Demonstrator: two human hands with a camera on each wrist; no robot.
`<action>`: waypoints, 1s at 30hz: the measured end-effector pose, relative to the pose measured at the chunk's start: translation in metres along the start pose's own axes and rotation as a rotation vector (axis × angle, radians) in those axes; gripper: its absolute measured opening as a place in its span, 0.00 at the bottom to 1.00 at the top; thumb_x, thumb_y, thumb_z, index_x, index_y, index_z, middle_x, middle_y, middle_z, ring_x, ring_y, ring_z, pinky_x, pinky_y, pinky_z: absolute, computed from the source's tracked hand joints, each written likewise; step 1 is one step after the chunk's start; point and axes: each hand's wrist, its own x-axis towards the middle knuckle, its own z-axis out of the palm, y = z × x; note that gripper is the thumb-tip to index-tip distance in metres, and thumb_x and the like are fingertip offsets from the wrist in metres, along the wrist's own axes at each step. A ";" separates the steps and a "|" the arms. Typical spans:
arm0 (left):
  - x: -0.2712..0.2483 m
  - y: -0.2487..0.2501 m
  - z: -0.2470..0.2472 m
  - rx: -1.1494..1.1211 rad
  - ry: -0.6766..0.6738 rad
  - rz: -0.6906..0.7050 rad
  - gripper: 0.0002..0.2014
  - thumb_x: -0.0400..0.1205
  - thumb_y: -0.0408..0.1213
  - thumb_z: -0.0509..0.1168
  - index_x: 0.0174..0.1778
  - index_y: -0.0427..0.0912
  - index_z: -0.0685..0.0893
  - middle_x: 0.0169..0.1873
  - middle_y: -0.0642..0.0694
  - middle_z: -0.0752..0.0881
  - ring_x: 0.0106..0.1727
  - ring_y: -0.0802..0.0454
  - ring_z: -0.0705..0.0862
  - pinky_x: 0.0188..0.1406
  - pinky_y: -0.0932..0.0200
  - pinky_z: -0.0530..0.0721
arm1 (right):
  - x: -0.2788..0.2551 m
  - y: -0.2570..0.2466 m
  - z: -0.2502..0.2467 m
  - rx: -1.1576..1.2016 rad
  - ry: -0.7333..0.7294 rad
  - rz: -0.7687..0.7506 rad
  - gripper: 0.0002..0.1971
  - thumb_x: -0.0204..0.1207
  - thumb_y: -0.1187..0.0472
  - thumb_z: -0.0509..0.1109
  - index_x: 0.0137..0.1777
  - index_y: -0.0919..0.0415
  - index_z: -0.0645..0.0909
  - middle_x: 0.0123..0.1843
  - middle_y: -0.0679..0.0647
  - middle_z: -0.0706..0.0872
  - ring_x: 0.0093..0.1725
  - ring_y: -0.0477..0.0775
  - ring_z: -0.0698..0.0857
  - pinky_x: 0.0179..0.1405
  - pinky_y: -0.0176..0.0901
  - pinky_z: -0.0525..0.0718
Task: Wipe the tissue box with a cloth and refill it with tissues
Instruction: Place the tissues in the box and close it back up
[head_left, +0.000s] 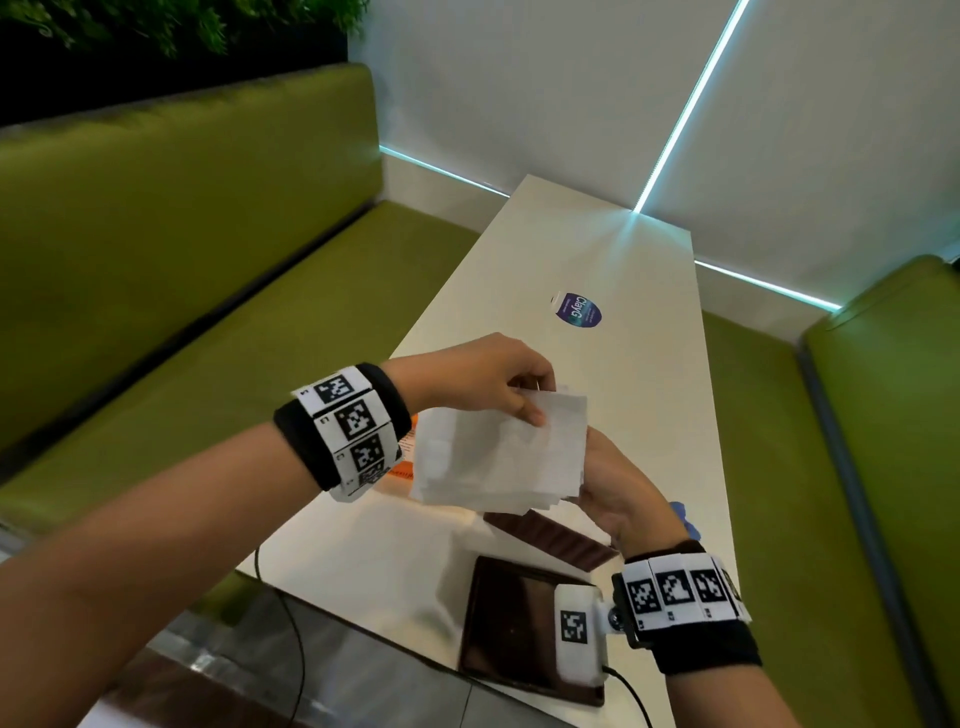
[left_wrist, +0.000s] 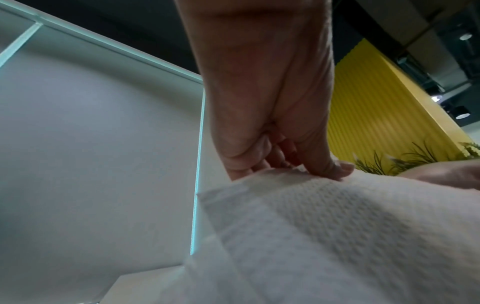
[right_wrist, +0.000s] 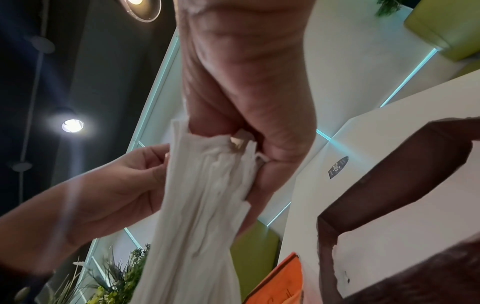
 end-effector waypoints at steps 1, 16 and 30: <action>0.001 -0.001 0.002 0.016 0.010 -0.001 0.07 0.77 0.42 0.73 0.47 0.49 0.84 0.40 0.54 0.83 0.42 0.55 0.78 0.45 0.59 0.76 | -0.001 0.001 0.000 0.012 -0.011 -0.001 0.11 0.81 0.61 0.66 0.59 0.65 0.84 0.41 0.57 0.88 0.33 0.52 0.85 0.25 0.39 0.81; 0.001 -0.017 0.009 -0.054 -0.158 -0.232 0.43 0.69 0.60 0.76 0.77 0.60 0.63 0.60 0.56 0.79 0.61 0.53 0.79 0.62 0.57 0.77 | -0.015 0.001 -0.009 0.131 -0.188 -0.043 0.19 0.76 0.58 0.70 0.67 0.61 0.82 0.60 0.62 0.89 0.52 0.56 0.90 0.41 0.46 0.90; -0.018 -0.026 0.007 -0.548 -0.065 -0.287 0.26 0.79 0.56 0.68 0.73 0.55 0.73 0.59 0.44 0.85 0.52 0.54 0.86 0.62 0.54 0.83 | -0.028 0.000 -0.032 0.271 -0.036 -0.068 0.17 0.78 0.60 0.70 0.66 0.63 0.81 0.59 0.61 0.90 0.57 0.59 0.90 0.56 0.51 0.89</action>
